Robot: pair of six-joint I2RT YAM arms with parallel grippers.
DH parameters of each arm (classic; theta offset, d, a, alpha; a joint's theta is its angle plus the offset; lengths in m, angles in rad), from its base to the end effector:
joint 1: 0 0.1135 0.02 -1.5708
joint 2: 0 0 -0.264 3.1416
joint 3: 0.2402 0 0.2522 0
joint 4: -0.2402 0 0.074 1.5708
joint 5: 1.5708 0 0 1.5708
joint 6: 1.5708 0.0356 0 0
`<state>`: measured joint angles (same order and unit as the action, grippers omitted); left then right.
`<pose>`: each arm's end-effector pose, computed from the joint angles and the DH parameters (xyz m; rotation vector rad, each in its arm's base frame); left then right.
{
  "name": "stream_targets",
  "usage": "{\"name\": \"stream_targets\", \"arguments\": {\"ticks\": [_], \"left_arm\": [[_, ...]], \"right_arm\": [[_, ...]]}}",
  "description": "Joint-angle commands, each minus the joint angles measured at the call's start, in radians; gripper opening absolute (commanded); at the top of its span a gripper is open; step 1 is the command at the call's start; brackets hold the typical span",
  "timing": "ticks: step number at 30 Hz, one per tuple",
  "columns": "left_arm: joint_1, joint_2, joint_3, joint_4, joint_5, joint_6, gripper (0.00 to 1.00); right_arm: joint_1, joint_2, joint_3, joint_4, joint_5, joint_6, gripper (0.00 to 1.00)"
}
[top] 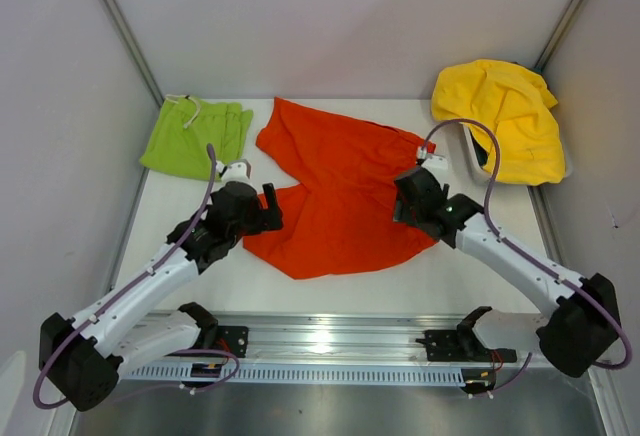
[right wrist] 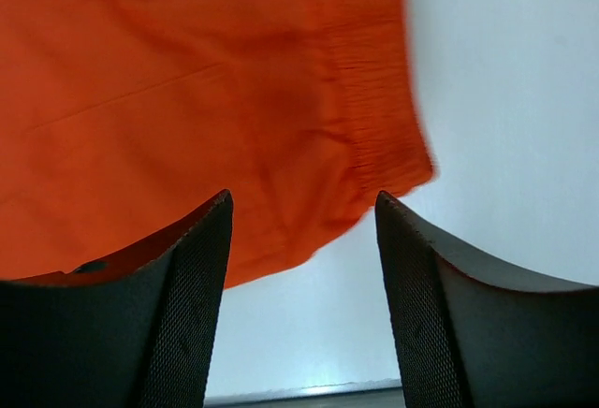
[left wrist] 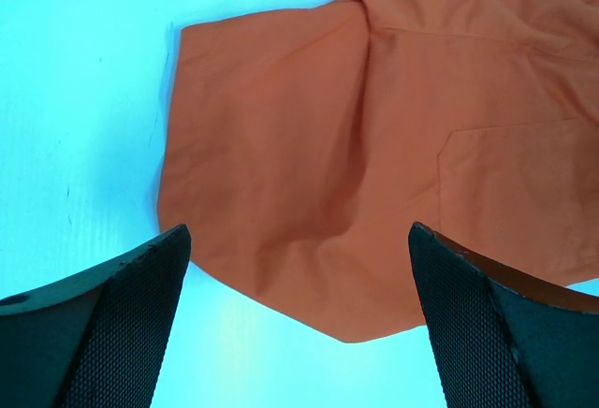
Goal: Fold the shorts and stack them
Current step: Flatten the shorts out
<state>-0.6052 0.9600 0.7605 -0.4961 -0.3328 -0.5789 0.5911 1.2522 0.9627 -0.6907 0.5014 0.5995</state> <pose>0.1737 -0.1061 0.2710 -0.1458 2.2303 -0.2712 0.2153 0.1239 0.2644 0.1956 2.3810 -0.0987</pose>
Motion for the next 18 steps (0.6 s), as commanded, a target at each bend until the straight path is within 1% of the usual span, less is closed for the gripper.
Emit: {"name": "stream_targets", "arguments": {"ticks": [1, 2, 3, 4, 6, 7, 9, 10, 11, 13, 14, 17, 18], "left_arm": [[0.031, -0.033, -0.029, 0.002, 0.034, -0.035, 0.99], [0.054, -0.040, -0.036, 0.008, 0.047, -0.036, 0.99], [0.070, -0.046, -0.044, 0.014, 0.063, -0.042, 0.99], [0.085, -0.061, -0.076, 0.021, 0.101, -0.047, 0.99], [0.155, -0.079, -0.092, 0.027, 0.139, -0.061, 0.99], [0.210, -0.107, -0.111, 0.025, 0.176, -0.064, 0.99], [0.258, -0.147, -0.122, 0.018, 0.201, -0.070, 0.99], [0.290, -0.188, -0.119, -0.002, 0.198, -0.073, 0.99], [0.301, -0.211, -0.118, -0.012, 0.192, -0.085, 0.99], [0.321, -0.253, -0.106, -0.027, 0.184, -0.093, 0.99], [0.326, -0.286, -0.099, -0.054, 0.170, -0.107, 0.99], [0.340, -0.336, -0.063, -0.117, 0.128, -0.128, 0.99], [0.341, -0.343, -0.047, -0.136, 0.111, -0.134, 0.99]], "right_arm": [[0.134, -0.042, 0.010, 0.101, -0.092, -0.084, 0.63], [0.172, -0.037, -0.002, 0.134, -0.137, -0.102, 0.63], [0.211, -0.031, -0.010, 0.198, -0.150, -0.125, 0.63], [0.284, -0.016, -0.016, 0.218, -0.146, -0.141, 0.63], [0.335, 0.051, -0.012, 0.247, -0.115, -0.165, 0.62], [0.378, 0.079, -0.007, 0.252, -0.107, -0.168, 0.62], [0.426, 0.152, 0.002, 0.296, -0.092, -0.187, 0.61], [0.452, 0.174, 0.004, 0.316, -0.086, -0.193, 0.61], [0.498, 0.197, 0.019, 0.353, -0.086, -0.204, 0.61], [0.548, 0.271, 0.042, 0.385, -0.074, -0.224, 0.60], [0.593, 0.297, 0.059, 0.413, -0.073, -0.257, 0.60], [0.674, 0.397, 0.140, 0.459, -0.052, -0.338, 0.59], [0.684, 0.420, 0.160, 0.461, -0.049, -0.354, 0.59]]}}
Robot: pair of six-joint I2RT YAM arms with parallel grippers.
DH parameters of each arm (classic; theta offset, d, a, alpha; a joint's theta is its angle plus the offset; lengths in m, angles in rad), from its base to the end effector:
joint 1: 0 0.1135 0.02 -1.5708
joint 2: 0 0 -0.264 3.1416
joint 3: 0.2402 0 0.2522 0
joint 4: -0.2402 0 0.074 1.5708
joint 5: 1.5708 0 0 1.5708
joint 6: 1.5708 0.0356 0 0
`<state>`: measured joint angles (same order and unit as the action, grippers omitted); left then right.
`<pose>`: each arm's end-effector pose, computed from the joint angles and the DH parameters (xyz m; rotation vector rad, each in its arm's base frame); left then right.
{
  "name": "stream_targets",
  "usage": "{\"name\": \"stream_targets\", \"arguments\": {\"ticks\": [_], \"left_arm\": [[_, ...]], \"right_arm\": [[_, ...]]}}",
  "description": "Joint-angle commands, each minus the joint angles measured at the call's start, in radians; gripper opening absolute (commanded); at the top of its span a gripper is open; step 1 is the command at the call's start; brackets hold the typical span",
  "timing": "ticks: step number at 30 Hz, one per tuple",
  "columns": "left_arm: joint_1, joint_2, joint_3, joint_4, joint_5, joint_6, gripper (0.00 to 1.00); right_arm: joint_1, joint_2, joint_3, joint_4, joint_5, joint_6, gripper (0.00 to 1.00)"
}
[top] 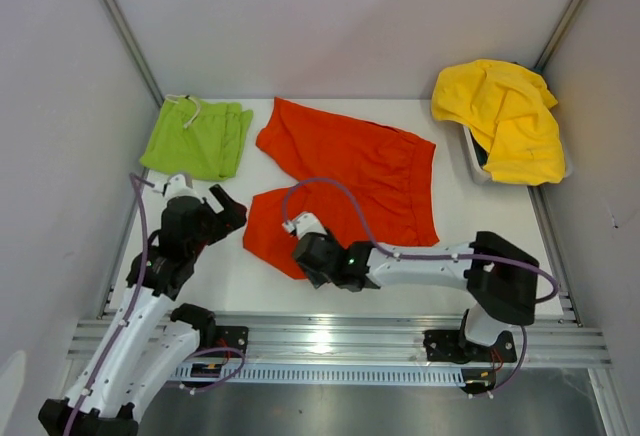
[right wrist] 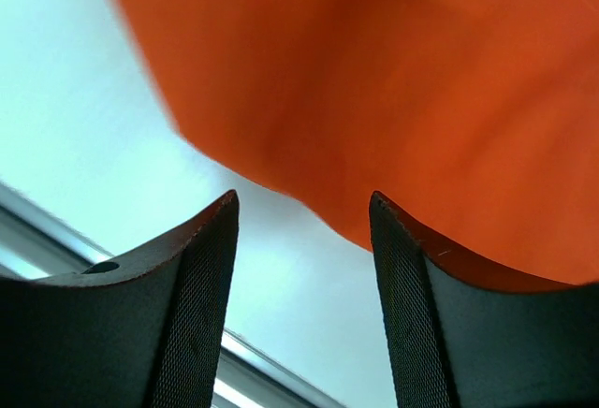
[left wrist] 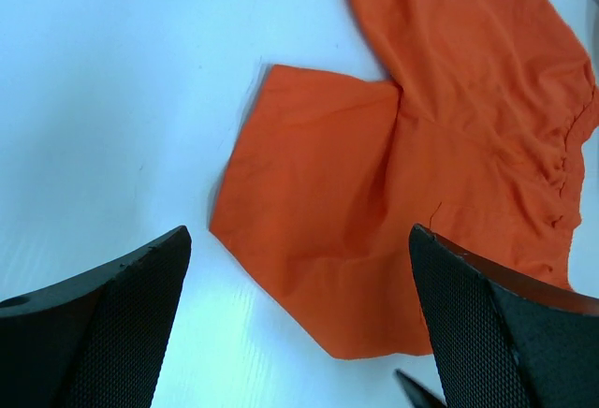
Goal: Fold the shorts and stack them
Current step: Flatten the shorts out
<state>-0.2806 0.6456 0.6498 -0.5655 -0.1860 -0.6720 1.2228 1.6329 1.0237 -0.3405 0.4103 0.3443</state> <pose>0.1422 -0.0341 0.2754 -0.5243 2.0780 -0.3648 0.1271 0.3088 0.1993 -0.8814 2.2553 0.1911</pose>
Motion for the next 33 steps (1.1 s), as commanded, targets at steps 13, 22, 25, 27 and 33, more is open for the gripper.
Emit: {"name": "stream_targets", "arguments": {"ticks": [13, 22, 25, 27, 33], "left_arm": [[0.023, -0.109, 0.221, -0.223, -0.181, -0.006, 0.99], [0.023, -0.106, 0.232, -0.224, -0.175, 0.023, 0.99], [0.023, -0.104, 0.220, -0.212, -0.162, 0.029, 0.99], [0.023, -0.101, 0.211, -0.202, -0.150, 0.029, 0.99], [0.023, -0.080, 0.179, -0.172, -0.112, 0.029, 0.99]], "right_arm": [[0.076, 0.261, 0.246, 0.160, -0.056, -0.214, 0.61], [0.047, 0.320, 0.294, 0.137, -0.120, -0.229, 0.18], [0.023, 0.300, 0.299, 0.124, -0.175, -0.216, 0.00], [-0.025, 0.263, 0.294, 0.126, -0.276, -0.186, 0.00], [-0.251, 0.179, 0.263, 0.198, -0.596, -0.074, 0.00]]}}
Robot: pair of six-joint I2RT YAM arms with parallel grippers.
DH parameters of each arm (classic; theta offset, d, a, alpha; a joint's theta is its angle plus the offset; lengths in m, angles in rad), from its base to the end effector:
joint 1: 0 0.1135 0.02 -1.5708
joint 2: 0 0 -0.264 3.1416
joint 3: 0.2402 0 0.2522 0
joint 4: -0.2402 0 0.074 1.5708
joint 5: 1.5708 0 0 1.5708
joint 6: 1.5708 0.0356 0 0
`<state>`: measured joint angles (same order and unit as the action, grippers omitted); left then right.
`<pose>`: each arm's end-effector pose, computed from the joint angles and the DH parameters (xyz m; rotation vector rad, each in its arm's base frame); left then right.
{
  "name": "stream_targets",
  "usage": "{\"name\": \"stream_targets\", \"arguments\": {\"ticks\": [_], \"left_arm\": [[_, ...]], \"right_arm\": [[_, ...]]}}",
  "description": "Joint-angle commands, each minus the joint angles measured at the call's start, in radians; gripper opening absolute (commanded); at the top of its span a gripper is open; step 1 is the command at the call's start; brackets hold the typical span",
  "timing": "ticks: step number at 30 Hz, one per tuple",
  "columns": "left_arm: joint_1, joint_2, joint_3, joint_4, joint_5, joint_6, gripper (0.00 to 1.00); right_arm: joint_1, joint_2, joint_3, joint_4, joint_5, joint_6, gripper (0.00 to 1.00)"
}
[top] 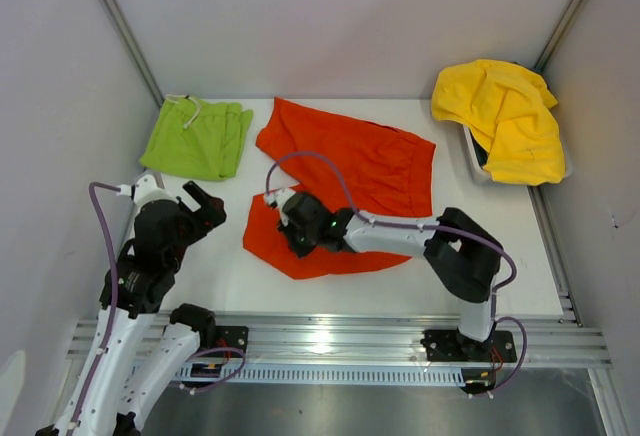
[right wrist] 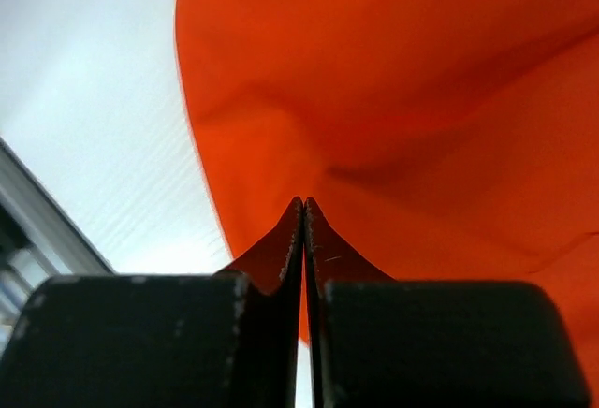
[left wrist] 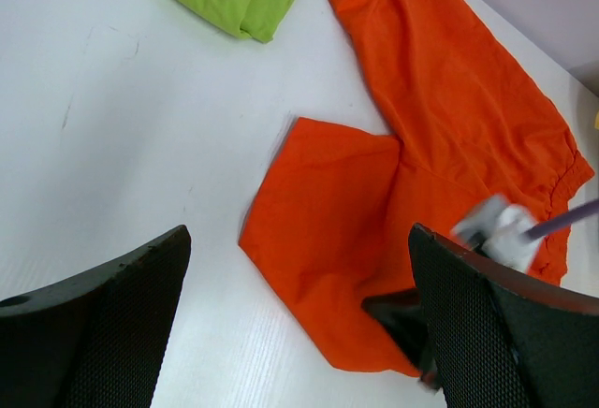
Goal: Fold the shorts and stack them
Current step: Flatten the shorts out
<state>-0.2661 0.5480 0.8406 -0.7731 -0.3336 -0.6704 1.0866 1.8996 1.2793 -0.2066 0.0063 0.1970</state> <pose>0.1066 -0.0170 0.3294 -0.6080 1.9386 -0.2496 0.1928 0.3660 0.1891 -1.0651 2.2416 0.5733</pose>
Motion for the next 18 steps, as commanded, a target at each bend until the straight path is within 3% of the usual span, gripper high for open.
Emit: {"name": "stream_targets", "arguments": {"ticks": [1, 3, 4, 6, 7, 12, 13, 16, 18], "left_arm": [[0.008, 0.018, -0.018, 0.038, 0.039, 0.028, 0.99], [0.008, 0.021, -0.024, 0.044, 0.044, 0.028, 0.99], [0.008, 0.020, -0.028, 0.046, 0.044, 0.029, 0.99], [0.008, 0.018, -0.018, 0.043, 0.038, 0.037, 0.99], [0.008, 0.017, -0.018, 0.040, 0.030, 0.038, 0.99], [0.008, 0.006, 0.000, 0.032, 0.021, 0.051, 0.99], [0.008, 0.006, 0.011, 0.026, 0.016, 0.049, 0.99], [0.008, 0.000, 0.035, -0.011, -0.034, 0.037, 0.99], [0.008, -0.013, 0.041, -0.021, -0.051, 0.032, 0.99]], "right_arm": [[-0.143, -0.092, 0.006, 0.084, -0.256, 0.096, 0.00], [-0.194, -0.088, 0.009, 0.096, -0.310, 0.105, 0.00], [-0.191, -0.074, 0.034, 0.063, -0.330, 0.072, 0.05], [-0.139, -0.065, 0.057, 0.009, -0.275, 0.015, 0.31], [-0.120, -0.065, 0.057, -0.002, -0.275, 0.004, 0.35], [-0.025, -0.068, 0.034, -0.002, -0.165, -0.010, 0.46], [0.013, -0.068, 0.032, -0.004, -0.132, -0.014, 0.52], [0.082, -0.059, 0.040, -0.020, 0.030, -0.024, 0.64], [0.102, -0.047, 0.048, -0.031, 0.113, -0.034, 0.65]]}}
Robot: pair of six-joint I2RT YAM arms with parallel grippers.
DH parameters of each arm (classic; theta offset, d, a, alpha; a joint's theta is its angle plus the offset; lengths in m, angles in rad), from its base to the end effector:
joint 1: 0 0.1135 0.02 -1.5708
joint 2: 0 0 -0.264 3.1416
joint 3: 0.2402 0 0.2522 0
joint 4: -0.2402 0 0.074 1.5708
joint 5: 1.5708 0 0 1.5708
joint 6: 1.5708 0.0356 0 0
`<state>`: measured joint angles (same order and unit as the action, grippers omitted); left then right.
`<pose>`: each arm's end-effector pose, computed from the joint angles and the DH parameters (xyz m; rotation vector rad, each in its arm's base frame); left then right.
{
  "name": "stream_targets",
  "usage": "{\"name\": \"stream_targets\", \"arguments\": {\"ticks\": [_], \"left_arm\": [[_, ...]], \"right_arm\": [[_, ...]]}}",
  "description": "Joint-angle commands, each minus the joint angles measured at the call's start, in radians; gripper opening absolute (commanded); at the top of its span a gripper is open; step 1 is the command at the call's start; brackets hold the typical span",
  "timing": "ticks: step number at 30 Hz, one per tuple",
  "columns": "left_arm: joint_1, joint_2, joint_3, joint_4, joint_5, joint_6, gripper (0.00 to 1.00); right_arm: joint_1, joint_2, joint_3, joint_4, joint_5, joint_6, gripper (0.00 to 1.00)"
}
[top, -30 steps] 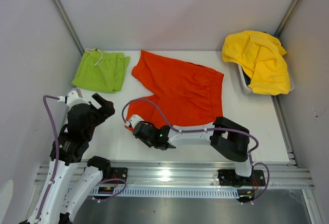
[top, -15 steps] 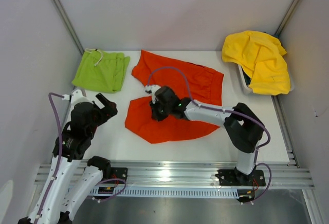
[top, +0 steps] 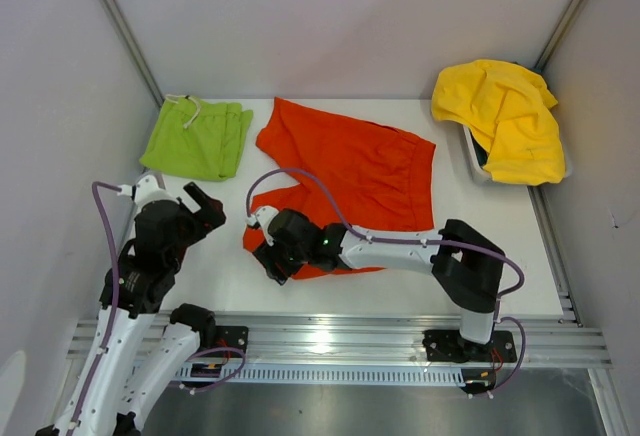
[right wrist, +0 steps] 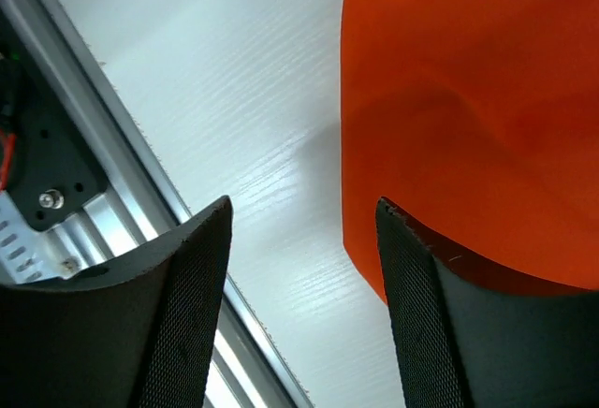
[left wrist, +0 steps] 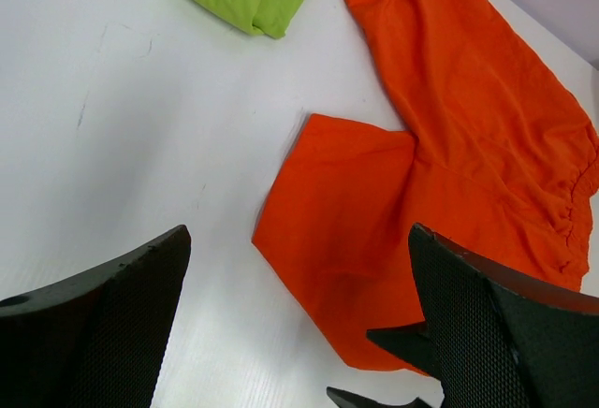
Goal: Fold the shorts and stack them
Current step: Flatten the shorts out
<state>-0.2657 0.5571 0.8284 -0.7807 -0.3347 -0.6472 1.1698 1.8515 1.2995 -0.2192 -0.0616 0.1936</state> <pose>0.1090 -0.0175 0.3240 -0.5872 1.9710 -0.2190 0.1587 0.3799 0.2135 -1.1835 2.1607 0.7148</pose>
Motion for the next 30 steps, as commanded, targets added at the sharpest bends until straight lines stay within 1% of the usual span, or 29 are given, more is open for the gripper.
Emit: {"name": "stream_targets", "arguments": {"ticks": [1, 3, 7, 10, 13, 16, 22, 25, 28, 30], "left_arm": [[0.008, -0.032, 0.064, -0.017, -0.058, 0.011, 0.99], [0.008, -0.049, 0.067, -0.025, -0.072, 0.009, 0.99], [0.008, -0.057, 0.084, -0.048, -0.079, 0.009, 0.99], [0.008, -0.063, 0.086, -0.054, -0.087, 0.009, 0.99], [0.008, -0.068, 0.086, -0.055, -0.093, 0.014, 0.99], [0.008, -0.068, 0.086, -0.054, -0.092, 0.017, 0.99], [0.008, -0.066, 0.086, -0.052, -0.084, 0.023, 0.99], [0.008, -0.068, 0.087, -0.051, -0.086, 0.026, 0.99], [0.008, -0.068, 0.084, -0.046, -0.079, 0.027, 0.99], [0.008, -0.063, 0.080, -0.043, -0.076, 0.027, 0.99]], "right_arm": [[0.027, 0.009, 0.032, -0.026, 0.206, -0.036, 0.65], [0.048, 0.034, 0.046, -0.040, 0.287, -0.051, 0.64], [0.056, 0.097, 0.090, -0.097, 0.356, -0.068, 0.63], [0.059, 0.121, 0.100, -0.109, 0.344, -0.080, 0.62], [0.071, 0.117, 0.081, -0.074, 0.307, -0.085, 0.63], [0.074, 0.129, 0.081, -0.075, 0.306, -0.083, 0.63], [0.085, 0.147, 0.078, -0.081, 0.290, -0.091, 0.59], [0.105, 0.153, 0.083, -0.089, 0.316, -0.097, 0.58], [0.105, 0.179, 0.101, -0.115, 0.347, -0.095, 0.51], [0.105, 0.204, 0.124, -0.129, 0.355, -0.092, 0.36]]}}
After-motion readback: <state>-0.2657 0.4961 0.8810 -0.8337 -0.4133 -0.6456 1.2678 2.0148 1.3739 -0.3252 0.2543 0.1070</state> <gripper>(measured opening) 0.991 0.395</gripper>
